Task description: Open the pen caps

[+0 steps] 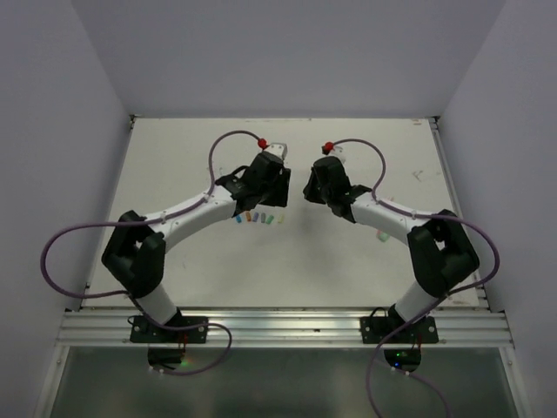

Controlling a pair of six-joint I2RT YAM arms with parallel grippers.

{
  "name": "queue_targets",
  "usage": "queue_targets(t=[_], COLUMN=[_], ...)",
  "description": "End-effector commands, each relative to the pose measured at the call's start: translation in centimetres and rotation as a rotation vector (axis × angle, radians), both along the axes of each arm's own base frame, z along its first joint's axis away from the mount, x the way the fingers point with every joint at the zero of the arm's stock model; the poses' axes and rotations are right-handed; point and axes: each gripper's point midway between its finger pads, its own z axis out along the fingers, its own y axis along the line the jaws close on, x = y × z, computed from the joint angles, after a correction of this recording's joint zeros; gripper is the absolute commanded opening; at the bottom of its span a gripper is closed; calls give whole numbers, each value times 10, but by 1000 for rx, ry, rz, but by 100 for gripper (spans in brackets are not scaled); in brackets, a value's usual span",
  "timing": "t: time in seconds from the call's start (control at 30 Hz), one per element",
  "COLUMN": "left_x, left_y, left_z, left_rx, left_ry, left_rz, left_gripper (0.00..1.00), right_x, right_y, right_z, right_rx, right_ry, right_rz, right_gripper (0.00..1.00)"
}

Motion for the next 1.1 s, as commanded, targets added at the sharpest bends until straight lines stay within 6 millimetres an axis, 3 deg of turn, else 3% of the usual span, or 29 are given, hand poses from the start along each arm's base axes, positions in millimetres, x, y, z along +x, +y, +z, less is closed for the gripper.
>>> queue_targets(t=[0.0,0.1,0.17,0.3,0.33,0.4,0.47,0.73,0.83,0.97,1.07], left_x=[12,12,13,10,8,5,1,-7,-7,-7,-8], left_y=[16,35,52,84,90,103,115,134,136,136,134], left_z=[69,83,93,83,85,75,70,68,68,67,66], left_rx=[-37,-40,-57,-60,-68,-60,-57,-40,-45,-51,-60], left_ry=[-148,-186,-211,-209,-211,-189,-181,-185,-187,-184,-178], left_rz=[67,111,144,200,211,236,260,301,308,312,305], left_gripper=[59,72,76,93,94,95,95,95,95,95,95], right_x=[35,48,59,77,79,86,90,110,113,112,108], right_y=[11,21,28,47,50,58,61,77,81,86,85], right_z=[17,7,4,-8,-23,-27,-48,-62,-67,-74,-79], right_rx=[37,36,47,61,54,73,62,94,107,121,132], right_ry=[-57,-41,-51,-28,-3,4,43,45,54,81,101], right_rz=[-67,-67,-64,-35,-32,-35,-46,-61,-58,-58,-67], right_gripper=[0,0,0,3,4,7,8,18,22,35,36])
